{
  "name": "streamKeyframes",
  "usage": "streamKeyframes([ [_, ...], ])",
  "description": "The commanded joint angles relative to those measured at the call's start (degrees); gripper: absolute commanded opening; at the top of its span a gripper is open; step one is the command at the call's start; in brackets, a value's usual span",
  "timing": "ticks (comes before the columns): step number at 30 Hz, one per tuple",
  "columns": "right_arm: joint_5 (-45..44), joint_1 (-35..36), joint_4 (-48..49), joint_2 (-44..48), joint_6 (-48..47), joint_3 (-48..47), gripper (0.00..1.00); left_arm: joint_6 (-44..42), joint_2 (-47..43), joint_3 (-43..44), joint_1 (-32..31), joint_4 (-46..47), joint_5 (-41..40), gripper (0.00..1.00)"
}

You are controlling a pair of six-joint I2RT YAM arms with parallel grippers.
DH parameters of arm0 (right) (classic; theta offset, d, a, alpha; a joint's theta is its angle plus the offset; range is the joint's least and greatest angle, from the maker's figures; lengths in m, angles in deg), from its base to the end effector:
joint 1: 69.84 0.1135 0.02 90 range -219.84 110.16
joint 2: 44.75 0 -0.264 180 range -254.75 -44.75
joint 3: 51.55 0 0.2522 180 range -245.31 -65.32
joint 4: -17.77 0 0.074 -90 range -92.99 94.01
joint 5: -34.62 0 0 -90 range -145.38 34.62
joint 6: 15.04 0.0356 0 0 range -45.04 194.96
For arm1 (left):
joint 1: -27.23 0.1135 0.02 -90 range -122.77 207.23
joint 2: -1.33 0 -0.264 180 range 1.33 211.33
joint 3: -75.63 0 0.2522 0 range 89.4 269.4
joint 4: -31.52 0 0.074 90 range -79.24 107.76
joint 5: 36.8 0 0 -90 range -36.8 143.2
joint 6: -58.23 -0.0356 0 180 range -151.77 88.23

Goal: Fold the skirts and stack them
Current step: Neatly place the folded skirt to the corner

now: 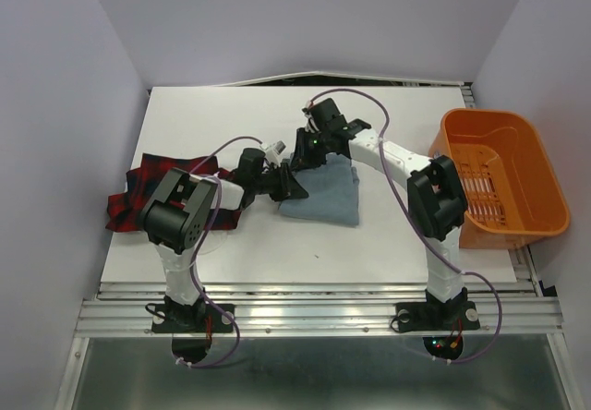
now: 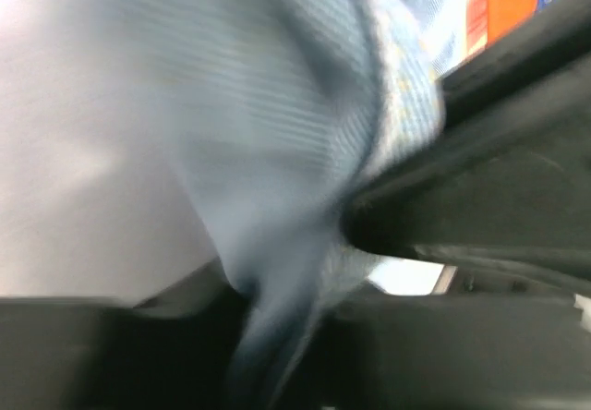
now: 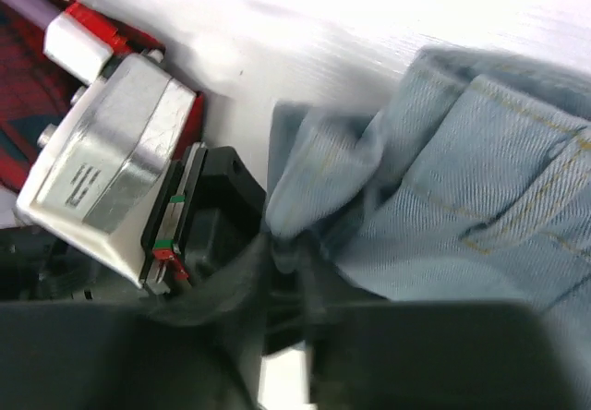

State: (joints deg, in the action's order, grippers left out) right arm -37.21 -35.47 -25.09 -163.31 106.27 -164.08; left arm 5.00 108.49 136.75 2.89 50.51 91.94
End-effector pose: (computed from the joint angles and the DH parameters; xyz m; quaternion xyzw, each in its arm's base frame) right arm 0.3800 0.2733 0.2376 -0.0801 0.9228 0.3122 0.2111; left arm 0.3221 -0.1702 0.1379 0.0850 0.8186 -0.4940 0.2804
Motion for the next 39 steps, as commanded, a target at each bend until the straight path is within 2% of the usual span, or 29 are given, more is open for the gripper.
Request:
streamKeyframes([
  [1,1.9,-1.4,3.5,5.9,-2.8,0.5,0.53,-3.8,-2.2,2.6,0.0,-4.2,-3.5,0.17],
  [3,0.0,-3.0,2.1,6.5,-4.8,-0.2,0.64,-6.4,-3.7,4.0,0.0,-9.2,-5.5,0.02],
  [4,-0.8,-3.7,0.6,6.9,-6.7,-0.9,0.78,-7.6,-5.3,5.0,0.0,-12.8,-6.3,0.0],
  [6,-2.3,-6.2,-0.6,8.3,-8.3,-1.3,0.86,-11.2,-6.9,6.0,-0.1,-16.0,-8.6,0.0],
  [9,-2.3,-10.3,-2.1,10.9,-10.0,-1.3,1.0,-17.9,-11.1,9.8,-2.0,-25.7,-13.9,0.0],
  [14,-3.2,-13.9,-2.3,15.7,-13.5,2.2,1.0,-29.1,-15.5,14.4,-3.8,-36.2,-21.7,0.0],
  [19,-3.9,-15.2,-2.3,19.5,-15.4,8.0,1.0,-37.7,-17.9,20.7,-3.8,-47.7,-23.1,0.0],
  [25,-4.4,-15.2,-2.3,21.5,-16.5,10.1,1.0,-42.6,-23.7,23.6,-3.6,-57.4,-18.4,0.0],
  [33,-3.0,-15.2,-2.3,21.2,-16.2,10.5,1.0,-48.3,-31.7,25.1,-1.8,-65.1,-13.3,0.0],
  [39,-2.0,-15.2,-2.7,20.0,-15.9,9.6,1.0,-52.6,-34.6,27.8,4.7,-71.3,-9.6,0.0],
])
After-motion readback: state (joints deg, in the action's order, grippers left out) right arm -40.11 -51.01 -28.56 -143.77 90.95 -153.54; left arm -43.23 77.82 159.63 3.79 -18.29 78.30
